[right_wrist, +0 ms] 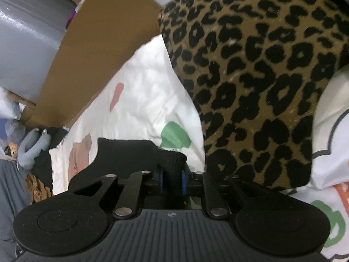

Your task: Fold clothes

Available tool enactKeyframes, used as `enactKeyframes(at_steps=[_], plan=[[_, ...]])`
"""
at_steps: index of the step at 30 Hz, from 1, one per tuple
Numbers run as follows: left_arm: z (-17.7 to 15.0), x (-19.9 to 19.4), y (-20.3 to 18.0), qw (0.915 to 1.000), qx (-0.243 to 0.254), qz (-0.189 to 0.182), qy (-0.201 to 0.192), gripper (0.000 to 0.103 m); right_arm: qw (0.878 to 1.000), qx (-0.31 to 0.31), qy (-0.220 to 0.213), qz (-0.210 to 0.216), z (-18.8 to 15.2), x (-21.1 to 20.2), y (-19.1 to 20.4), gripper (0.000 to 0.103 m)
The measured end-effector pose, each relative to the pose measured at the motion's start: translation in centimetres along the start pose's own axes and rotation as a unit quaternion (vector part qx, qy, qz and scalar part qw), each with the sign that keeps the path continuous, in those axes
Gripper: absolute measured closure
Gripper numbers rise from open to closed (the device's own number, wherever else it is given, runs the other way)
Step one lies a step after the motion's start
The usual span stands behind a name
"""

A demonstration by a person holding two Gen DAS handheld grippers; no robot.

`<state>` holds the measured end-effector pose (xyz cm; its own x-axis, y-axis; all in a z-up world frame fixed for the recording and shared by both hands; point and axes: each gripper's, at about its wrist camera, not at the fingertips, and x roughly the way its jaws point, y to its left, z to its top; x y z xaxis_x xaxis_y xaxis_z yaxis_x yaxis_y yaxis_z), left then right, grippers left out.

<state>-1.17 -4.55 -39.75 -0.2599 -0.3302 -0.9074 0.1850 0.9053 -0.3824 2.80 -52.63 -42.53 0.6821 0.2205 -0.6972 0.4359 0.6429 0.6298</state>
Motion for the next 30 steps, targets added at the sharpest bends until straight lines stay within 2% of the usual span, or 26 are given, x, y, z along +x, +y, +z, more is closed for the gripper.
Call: enactKeyframes(at_steps=[1,2,3,5,6,8,11,17,20,24,30], plan=[[0.8,-0.9,-0.2,0.9998,0.015,0.01,0.003,0.089,1.0,0.0,-0.006,-0.001,0.0,-0.4,0.1,0.077],[-1.6,-1.4,0.0,0.9993,0.033,0.018,0.0,0.084,1.0,0.001,-0.011,-0.001,-0.1,-0.9,0.2,0.069],[-1.0,-2.1,-0.5,0.9985,0.05,0.022,-0.005,0.079,1.0,0.001,-0.016,-0.001,-0.2,-1.3,0.3,0.065],[1.4,-3.7,-1.8,0.9959,0.084,0.03,-0.015,0.059,1.0,0.002,-0.026,-0.001,-0.3,-2.3,0.4,0.064],[3.7,-4.3,-2.8,0.9948,0.093,0.033,-0.021,0.057,1.0,0.003,-0.029,0.001,-0.5,-2.7,0.6,0.061],[7.8,-4.2,-5.4,0.9924,0.111,0.039,-0.035,0.057,0.999,-0.002,-0.034,0.003,-0.7,-3.6,0.8,0.061],[9.5,-4.4,-6.6,0.9873,0.139,0.054,-0.054,0.057,0.999,-0.006,-0.034,0.005,-1.2,-4.5,1.0,0.061],[13.4,-6.2,-8.4,0.9746,0.2,0.086,-0.054,0.055,0.999,-0.005,-0.031,0.007,-2.5,-5.4,1.1,0.061],[15.4,-8.9,-8.4,0.9615,0.24,0.111,-0.074,0.055,1.0,-0.005,-0.029,0.008,-3.1,-5.8,1.2,0.061],[18.4,-11.3,-9.1,0.942,0.301,0.115,-0.093,0.055,1.0,-0.004,-0.027,0.009,-4.0,-6.4,1.2,0.061],[22.5,-11.7,-10.4,0.9227,0.353,0.097,-0.122,0.039,1.0,-0.011,-0.025,0.0,-5.2,-7.4,1.3,0.061]])
